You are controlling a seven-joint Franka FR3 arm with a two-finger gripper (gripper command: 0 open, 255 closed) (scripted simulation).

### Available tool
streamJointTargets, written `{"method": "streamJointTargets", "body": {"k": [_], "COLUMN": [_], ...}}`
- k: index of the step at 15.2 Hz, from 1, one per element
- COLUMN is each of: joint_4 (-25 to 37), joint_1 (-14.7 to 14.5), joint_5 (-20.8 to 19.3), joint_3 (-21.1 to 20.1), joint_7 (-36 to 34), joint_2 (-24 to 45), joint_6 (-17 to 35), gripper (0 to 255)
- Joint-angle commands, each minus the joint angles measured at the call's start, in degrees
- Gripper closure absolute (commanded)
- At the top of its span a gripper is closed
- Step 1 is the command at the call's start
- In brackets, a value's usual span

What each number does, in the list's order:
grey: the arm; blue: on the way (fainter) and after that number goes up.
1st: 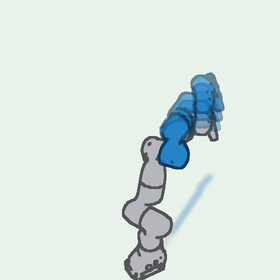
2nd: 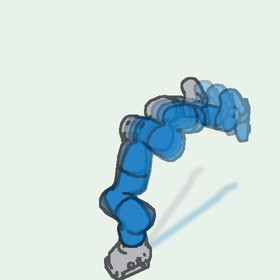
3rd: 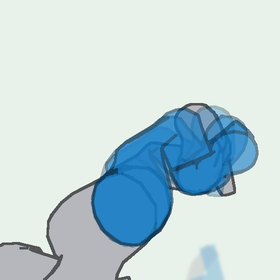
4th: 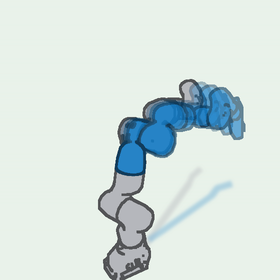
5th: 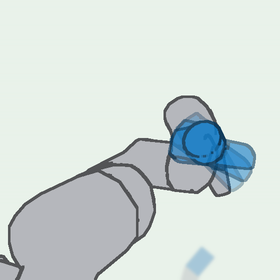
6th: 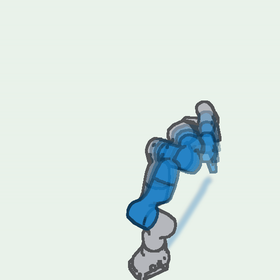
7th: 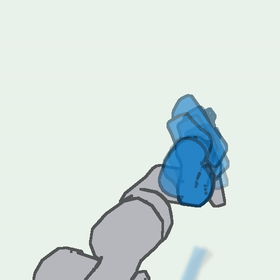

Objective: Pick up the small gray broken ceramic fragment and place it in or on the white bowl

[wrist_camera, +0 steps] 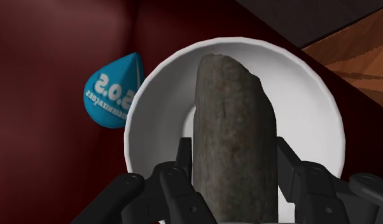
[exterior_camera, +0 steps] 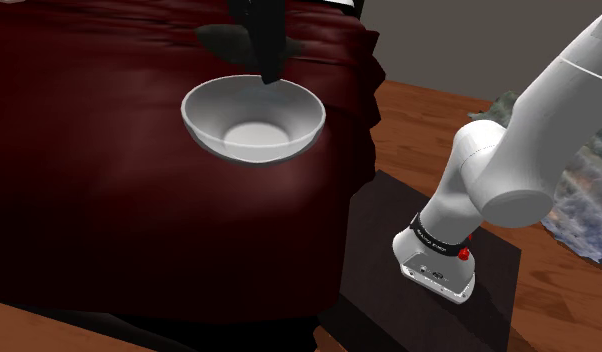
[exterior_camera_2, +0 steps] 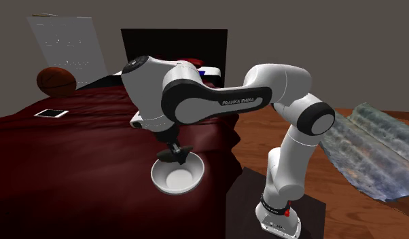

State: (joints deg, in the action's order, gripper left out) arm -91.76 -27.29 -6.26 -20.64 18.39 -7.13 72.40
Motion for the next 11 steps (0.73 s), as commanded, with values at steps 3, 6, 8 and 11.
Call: {"method": "streamJointTargets", "body": {"k": [3, 6, 8, 11], "joint_4": [-4.28, -7.35, -7.98, -7.98], "joint_1": [0.03, 0.02, 0.02, 0.02], "joint_5": [0.40, 0.65, 0.70, 0.69], "joint_3": [0.19, 0.29, 0.31, 0.31], "joint_7": [-0.13, -0.24, -0.27, -0.27], "joint_2": [-1.07, -1.75, -1.88, -1.88], "joint_6": [3.32, 5.75, 6.26, 6.26], "gripper": [255, 255, 255, 255]}}
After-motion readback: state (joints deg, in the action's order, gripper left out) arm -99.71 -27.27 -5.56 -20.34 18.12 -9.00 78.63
